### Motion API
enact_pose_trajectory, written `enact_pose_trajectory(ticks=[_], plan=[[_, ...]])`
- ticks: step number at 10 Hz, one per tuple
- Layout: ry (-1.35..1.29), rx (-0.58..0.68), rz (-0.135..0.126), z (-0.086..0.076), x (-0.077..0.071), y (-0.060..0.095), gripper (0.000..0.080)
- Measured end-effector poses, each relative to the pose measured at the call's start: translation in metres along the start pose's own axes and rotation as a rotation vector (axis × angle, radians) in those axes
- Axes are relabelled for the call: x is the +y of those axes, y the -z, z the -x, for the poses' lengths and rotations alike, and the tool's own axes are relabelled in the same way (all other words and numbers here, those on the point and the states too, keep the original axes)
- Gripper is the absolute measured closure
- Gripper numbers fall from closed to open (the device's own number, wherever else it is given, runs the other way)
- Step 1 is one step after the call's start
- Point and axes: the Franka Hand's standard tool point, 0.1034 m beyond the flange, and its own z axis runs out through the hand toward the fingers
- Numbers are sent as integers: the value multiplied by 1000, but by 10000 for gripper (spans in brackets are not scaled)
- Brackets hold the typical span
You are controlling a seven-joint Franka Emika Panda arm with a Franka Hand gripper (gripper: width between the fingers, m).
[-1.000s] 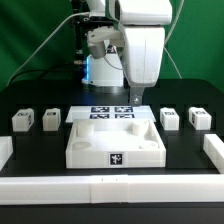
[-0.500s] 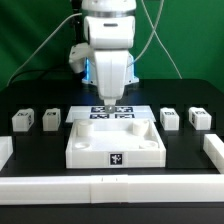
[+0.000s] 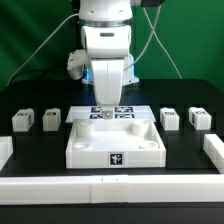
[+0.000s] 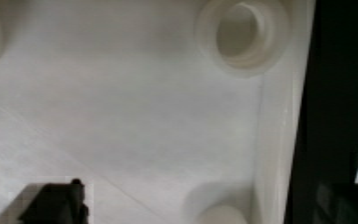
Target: Assemble one leg
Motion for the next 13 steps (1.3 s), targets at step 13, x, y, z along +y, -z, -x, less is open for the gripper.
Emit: enact_pose_trajectory(ticks=[13], plan=[[-40,40,5,-11,-48,-63,149]])
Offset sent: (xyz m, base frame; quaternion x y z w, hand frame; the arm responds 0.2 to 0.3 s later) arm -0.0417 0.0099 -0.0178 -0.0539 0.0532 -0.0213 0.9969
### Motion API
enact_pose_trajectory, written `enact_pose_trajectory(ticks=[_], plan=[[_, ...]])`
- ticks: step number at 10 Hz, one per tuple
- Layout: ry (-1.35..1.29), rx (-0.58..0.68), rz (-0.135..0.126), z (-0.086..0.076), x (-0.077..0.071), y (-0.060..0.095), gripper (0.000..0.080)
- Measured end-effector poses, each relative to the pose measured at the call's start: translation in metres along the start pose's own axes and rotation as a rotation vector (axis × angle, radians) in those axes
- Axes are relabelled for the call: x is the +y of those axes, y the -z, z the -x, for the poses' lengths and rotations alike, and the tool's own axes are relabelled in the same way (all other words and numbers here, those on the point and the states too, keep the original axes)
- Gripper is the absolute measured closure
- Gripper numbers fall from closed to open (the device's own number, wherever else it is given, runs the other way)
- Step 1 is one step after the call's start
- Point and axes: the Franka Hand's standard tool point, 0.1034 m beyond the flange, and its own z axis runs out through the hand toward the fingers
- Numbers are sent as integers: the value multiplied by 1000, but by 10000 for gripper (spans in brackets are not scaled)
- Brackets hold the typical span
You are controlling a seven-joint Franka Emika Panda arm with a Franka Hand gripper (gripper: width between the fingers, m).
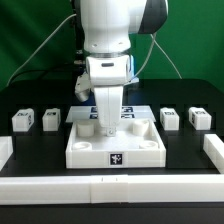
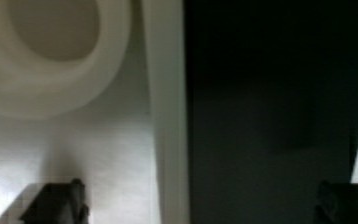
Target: Assemble one leg
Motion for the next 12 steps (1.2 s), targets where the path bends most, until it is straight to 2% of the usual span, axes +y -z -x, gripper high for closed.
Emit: enact_pose_trajectory(ticks=[2,3,4,5,12], plan=[[-1,0,-1,0,0,0,407],[-1,0,-1,0,0,0,591],[-1,0,-2,0,-1,-1,591],[-1,0,1,0,0,0,726],[-1,0,7,0,1,1,731]])
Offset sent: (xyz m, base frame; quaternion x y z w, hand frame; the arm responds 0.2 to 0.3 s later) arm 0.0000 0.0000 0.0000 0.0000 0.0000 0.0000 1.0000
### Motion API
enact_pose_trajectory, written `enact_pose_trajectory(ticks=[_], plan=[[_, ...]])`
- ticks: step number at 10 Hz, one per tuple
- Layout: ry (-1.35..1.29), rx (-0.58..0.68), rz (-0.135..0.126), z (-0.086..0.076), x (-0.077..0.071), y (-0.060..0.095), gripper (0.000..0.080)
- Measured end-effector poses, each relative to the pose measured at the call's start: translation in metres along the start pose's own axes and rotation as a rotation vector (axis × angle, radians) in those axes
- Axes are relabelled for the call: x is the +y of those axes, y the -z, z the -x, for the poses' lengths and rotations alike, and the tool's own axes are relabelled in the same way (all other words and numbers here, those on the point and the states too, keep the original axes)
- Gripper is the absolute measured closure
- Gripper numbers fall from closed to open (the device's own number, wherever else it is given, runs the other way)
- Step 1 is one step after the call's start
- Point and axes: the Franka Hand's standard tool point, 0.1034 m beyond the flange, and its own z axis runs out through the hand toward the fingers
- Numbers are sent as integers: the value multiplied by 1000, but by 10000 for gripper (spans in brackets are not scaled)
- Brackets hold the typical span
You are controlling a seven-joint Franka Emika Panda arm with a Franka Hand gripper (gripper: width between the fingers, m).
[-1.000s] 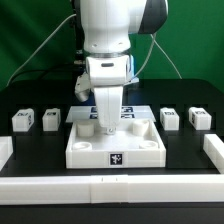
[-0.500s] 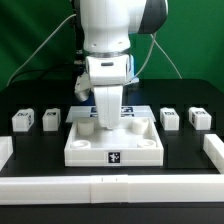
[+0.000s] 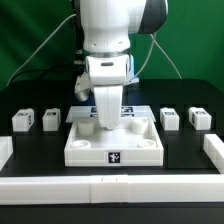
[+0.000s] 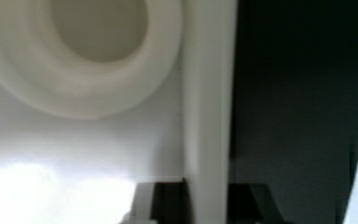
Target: Assemble one leg
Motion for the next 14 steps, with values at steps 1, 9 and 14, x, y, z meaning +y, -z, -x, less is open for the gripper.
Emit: enact_pose_trajectory(ticks=[1,9,14], plan=[[1,0,1,0,1,0,731],[8,44,74,-80,68,4,733],[-12,49,74,-87,86,4,736]])
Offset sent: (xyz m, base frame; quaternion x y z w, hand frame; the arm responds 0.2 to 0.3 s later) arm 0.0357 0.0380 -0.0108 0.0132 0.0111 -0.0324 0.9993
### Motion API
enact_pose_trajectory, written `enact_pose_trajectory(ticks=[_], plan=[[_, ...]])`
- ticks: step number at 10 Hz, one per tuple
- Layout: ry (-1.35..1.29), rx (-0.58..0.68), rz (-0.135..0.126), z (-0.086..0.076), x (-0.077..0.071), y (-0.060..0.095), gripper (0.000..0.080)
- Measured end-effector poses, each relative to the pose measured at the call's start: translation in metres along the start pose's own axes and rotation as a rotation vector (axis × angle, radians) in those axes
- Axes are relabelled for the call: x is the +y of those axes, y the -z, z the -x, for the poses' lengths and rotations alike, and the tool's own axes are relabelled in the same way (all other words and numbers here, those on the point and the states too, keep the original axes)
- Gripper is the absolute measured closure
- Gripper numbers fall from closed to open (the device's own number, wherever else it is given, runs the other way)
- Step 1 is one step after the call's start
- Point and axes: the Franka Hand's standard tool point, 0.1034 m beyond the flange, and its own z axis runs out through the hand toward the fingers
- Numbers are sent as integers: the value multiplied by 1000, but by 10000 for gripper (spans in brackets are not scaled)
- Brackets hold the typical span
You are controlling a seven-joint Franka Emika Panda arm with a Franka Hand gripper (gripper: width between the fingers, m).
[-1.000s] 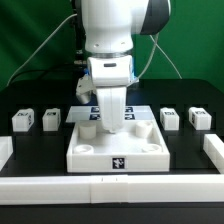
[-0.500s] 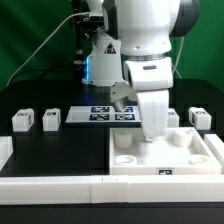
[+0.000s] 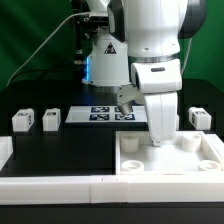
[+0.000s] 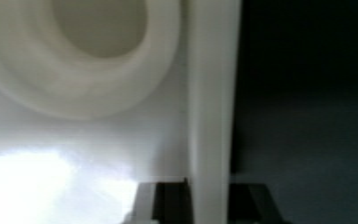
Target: Assemble one leg
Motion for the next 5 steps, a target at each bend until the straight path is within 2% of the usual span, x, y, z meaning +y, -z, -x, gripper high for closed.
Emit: enact_pose_trajectory(ticks=[2,5], plan=[[-21,-5,-22,-2,0,-1,737],[-29,-4,-14,-3,-2,-2,737]])
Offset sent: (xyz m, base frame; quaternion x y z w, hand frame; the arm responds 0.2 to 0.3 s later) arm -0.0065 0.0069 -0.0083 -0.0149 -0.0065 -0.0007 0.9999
